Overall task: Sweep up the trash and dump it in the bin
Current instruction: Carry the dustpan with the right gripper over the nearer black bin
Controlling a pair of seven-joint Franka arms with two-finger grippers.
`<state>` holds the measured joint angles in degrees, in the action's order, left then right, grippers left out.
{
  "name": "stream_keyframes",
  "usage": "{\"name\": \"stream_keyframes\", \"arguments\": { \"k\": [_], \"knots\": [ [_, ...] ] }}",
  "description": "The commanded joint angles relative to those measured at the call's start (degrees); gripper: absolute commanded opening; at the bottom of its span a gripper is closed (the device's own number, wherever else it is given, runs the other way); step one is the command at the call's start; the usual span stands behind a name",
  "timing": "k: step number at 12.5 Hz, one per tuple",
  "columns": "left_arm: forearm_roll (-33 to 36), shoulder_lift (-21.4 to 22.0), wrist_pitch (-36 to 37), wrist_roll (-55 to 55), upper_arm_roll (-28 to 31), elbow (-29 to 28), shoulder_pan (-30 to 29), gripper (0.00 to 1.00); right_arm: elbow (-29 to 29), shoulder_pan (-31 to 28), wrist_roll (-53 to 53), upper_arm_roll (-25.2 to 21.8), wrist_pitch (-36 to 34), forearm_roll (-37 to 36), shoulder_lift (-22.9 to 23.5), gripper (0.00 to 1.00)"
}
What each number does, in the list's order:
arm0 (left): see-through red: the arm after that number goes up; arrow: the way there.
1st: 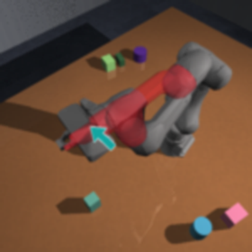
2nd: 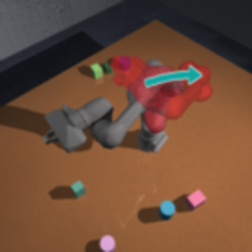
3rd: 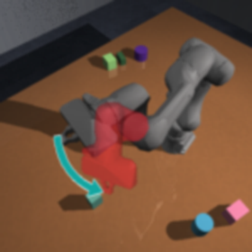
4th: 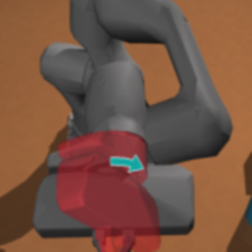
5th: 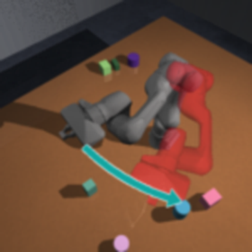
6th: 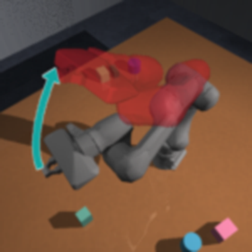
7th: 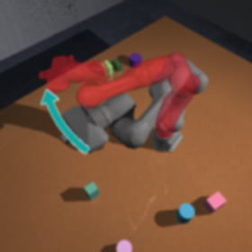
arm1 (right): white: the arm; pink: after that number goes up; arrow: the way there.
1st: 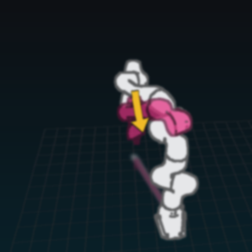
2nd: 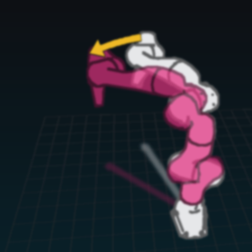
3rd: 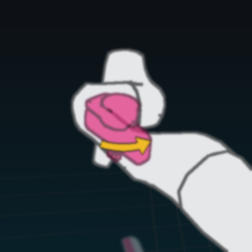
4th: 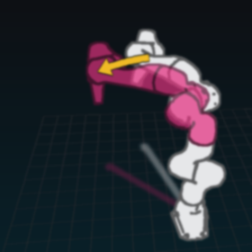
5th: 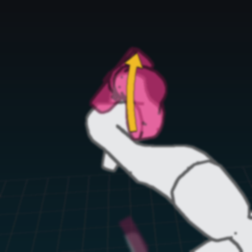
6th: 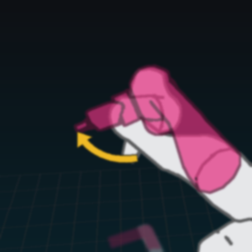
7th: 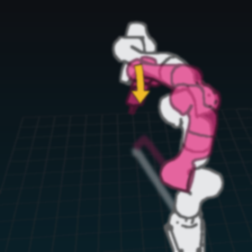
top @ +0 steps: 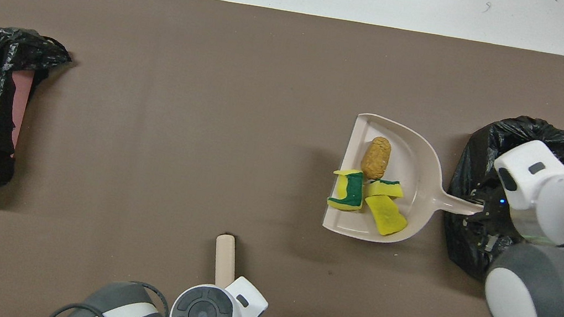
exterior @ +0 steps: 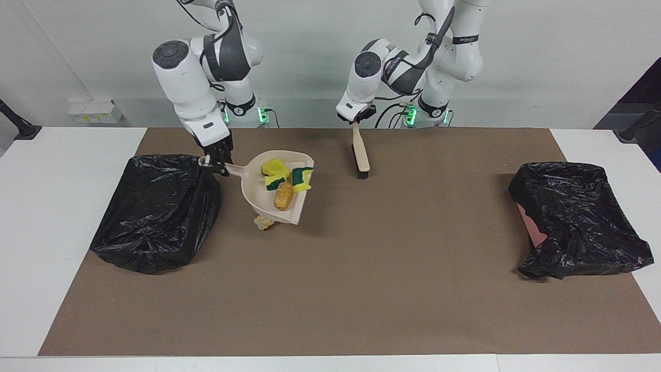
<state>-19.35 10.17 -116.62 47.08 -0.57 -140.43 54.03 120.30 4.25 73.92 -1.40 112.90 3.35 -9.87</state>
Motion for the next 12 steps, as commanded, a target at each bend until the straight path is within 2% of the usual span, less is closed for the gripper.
{"name": "stream_keyframes", "arguments": {
  "k": [1, 3, 4, 5, 6, 7, 9, 10, 12],
  "knots": [
    [0.27, 1.79, -1.41, 0.38, 0.74, -2.39, 1.07, 0.0, -1.73, -7.73, 4.73, 0.08, -3.72, 0.35, -1.99, 0.0],
    [0.27, 1.35, -1.33, -0.15, 0.74, -2.66, 0.29, 0.0, -3.31, -15.72, 10.95, 0.08, -4.35, 0.34, -1.64, 0.0],
    [0.27, 1.17, -1.85, -0.24, 0.83, -2.49, 0.11, 0.05, -3.93, -19.25, 13.51, 0.08, -4.35, -0.09, -1.55, 0.0],
    [0.19, 0.38, -2.9, -0.15, 0.83, -1.96, -0.24, 0.23, -4.28, -22.33, 15.45, 0.08, -3.83, -2.36, -1.38, 0.0],
    [0.19, -0.58, -7.17, 0.11, 0.92, -1.96, -1.46, 0.67, -6.37, -24.97, 16.34, 0.08, -3.57, -5.95, -0.42, 0.0],
    [0.27, -0.85, -8.78, 0.29, 0.83, -1.96, -2.35, 1.0, -9.44, -26.65, 18.09, 0.0, -3.65, -8.94, 1.42, 0.0],
    [0.36, -3.56, -8.54, -0.15, 1.0, 2.23, -3.23, 1.0, -13.85, -28.77, 21.7, -0.7, -2.95, -13.09, 5.2, 0.0],
    [2.71, -4.62, -8.45, -0.93, 1.0, 4.44, -4.8, 1.0, -13.95, -28.69, 21.62, -0.71, -1.9, -15.02, 5.48, 0.0],
    [11.4, -5.25, -7.75, -2.87, 1.09, 7.43, -6.3, 1.0, -12.73, -27.03, 21.36, 0.08, -0.58, -24.66, 5.39, 0.0]
  ]
}}
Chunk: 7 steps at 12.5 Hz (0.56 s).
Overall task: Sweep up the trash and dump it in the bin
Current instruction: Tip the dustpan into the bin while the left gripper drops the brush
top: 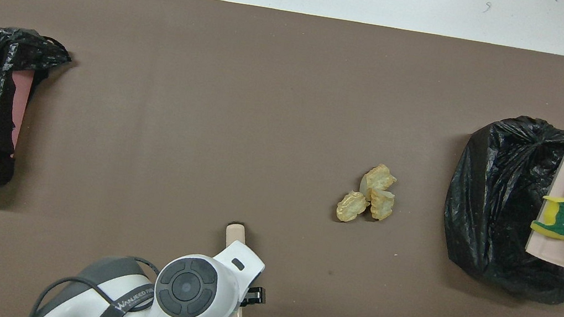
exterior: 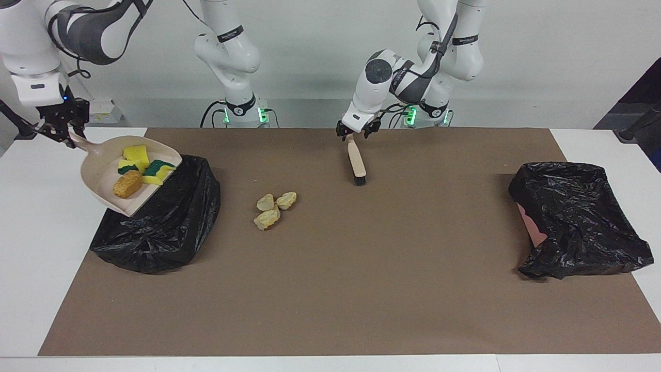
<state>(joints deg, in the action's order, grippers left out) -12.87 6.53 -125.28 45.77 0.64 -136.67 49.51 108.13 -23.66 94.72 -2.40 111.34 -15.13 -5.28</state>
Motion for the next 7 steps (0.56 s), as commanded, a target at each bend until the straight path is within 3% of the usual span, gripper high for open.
{"name": "stream_keyframes", "arguments": {
  "k": [1, 5, 7],
  "knots": [
    [7.48, -1.61, 1.09, -3.04, -0.11, 5.26, -3.44, 1.0, -0.38, 2.99, 0.9, 1.09, 2.03, -9.36, 1.06, 0.0],
    [12.51, -1.7, 3.63, -19.35, 0.15, 15.53, -13.8, 1.0, 1.98, 7.29, 1.08, 1.17, 3.89, -20.68, 1.77, 0.0],
    [13.65, -3.97, 5.56, -27.2, 0.24, 22.73, -18.82, 1.0, 2.78, 9.15, 2.21, 1.17, 4.14, -25.98, 1.68, 0.0]
  ]
}}
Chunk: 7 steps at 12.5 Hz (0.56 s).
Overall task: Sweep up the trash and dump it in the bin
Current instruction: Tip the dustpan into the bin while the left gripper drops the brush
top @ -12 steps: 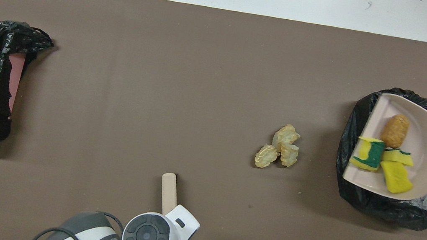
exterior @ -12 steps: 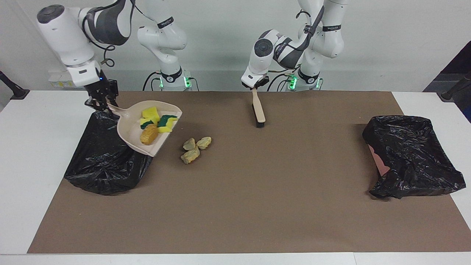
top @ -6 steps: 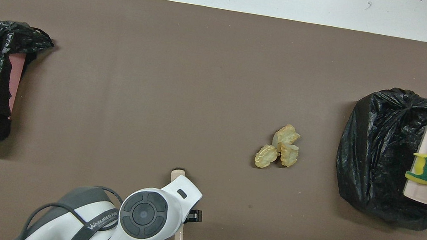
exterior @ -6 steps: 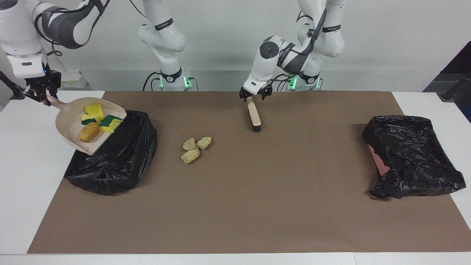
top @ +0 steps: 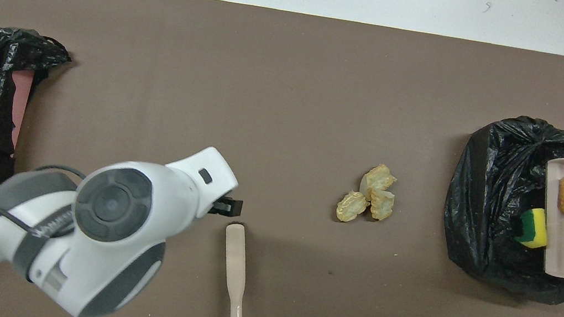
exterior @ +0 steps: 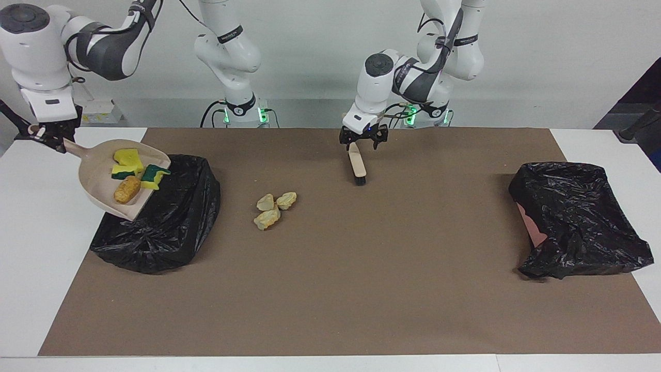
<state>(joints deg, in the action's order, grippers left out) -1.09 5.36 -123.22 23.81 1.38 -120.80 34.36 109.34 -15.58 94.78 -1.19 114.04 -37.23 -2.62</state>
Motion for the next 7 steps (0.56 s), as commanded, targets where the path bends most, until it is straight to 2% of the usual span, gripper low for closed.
{"name": "stream_keyframes", "arguments": {
  "k": [1, 4, 7],
  "knots": [
    [3.97, -5.08, 6.38, -7.7, -0.5, 11.77, -6.39, 1.0, 1.75, 1.07, 3.47, -0.04, 1.54, -4.95, -0.72, 0.0],
    [4.26, -7.03, 8.96, -20.0, -0.42, 18.48, -12.73, 1.0, 2.63, 3.61, 4.1, -0.04, 0.58, -11.88, -1.16, 0.0],
    [3.82, -6.68, 14.03, -24.4, -0.33, 23.4, -19.14, 1.0, 3.69, 5.45, 4.36, 0.05, -1.96, -16.47, -2.12, 0.0]
  ]
}}
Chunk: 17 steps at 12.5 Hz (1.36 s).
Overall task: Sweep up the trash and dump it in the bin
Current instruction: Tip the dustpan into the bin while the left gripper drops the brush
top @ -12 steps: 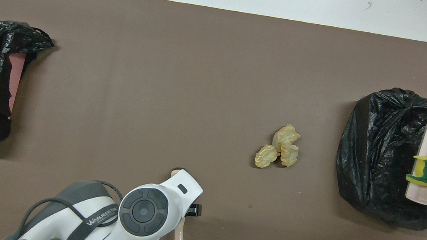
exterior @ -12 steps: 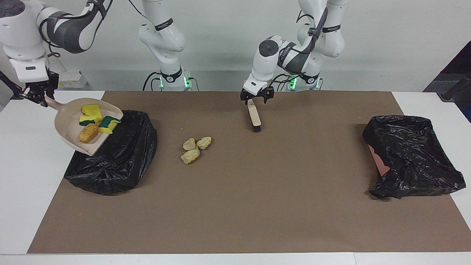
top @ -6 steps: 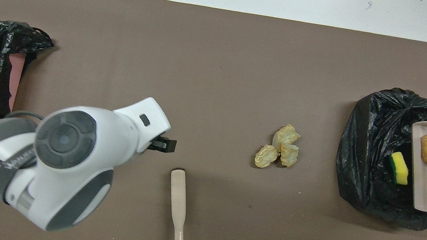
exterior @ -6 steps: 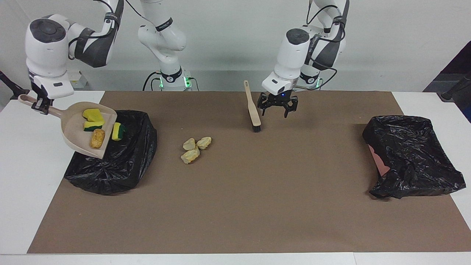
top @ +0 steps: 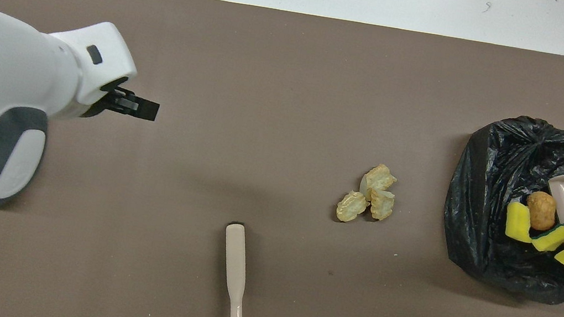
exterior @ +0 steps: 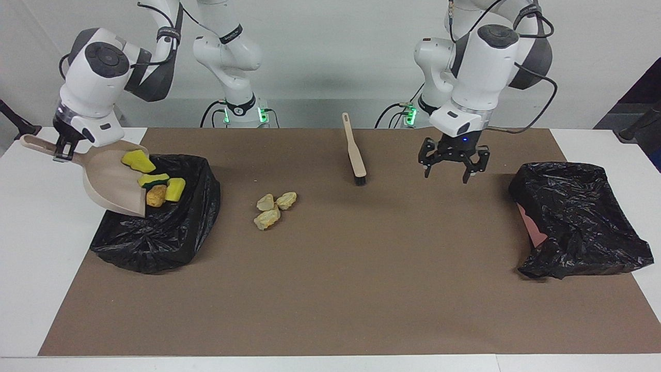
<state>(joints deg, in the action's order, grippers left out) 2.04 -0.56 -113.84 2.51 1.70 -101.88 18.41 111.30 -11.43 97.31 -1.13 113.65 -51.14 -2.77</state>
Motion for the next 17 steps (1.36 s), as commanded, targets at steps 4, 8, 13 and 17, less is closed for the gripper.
{"name": "stream_keyframes", "arguments": {
  "k": [4, 8, 13, 17],
  "knots": [
    [0.25, -0.32, 12.49, -7.59, -0.29, 10.81, -7.86, 1.0, 0.15, 8.33, 0.34, 0.08, -11.5, -6.94, -2.93, 0.0],
    [-1.95, -0.67, 17.86, -14.52, -0.29, 13.29, -10.68, 1.0, -0.46, 9.93, -4.58, 0.08, -12.49, -10.21, -3.02, 0.0],
    [-3.7, 0.2, 18.04, -15.7, -0.2, 14.17, -13.05, 1.0, -6.87, 11.15, -6.94, 0.86, -17.3, -8.99, -3.29, 0.0],
    [-3.53, 0.21, 18.04, -15.7, -0.2, 14.17, -13.49, 1.0, -7.67, 11.16, -21.95, 7.72, -22.33, 1.44, -3.38, 0.0]
  ]
}}
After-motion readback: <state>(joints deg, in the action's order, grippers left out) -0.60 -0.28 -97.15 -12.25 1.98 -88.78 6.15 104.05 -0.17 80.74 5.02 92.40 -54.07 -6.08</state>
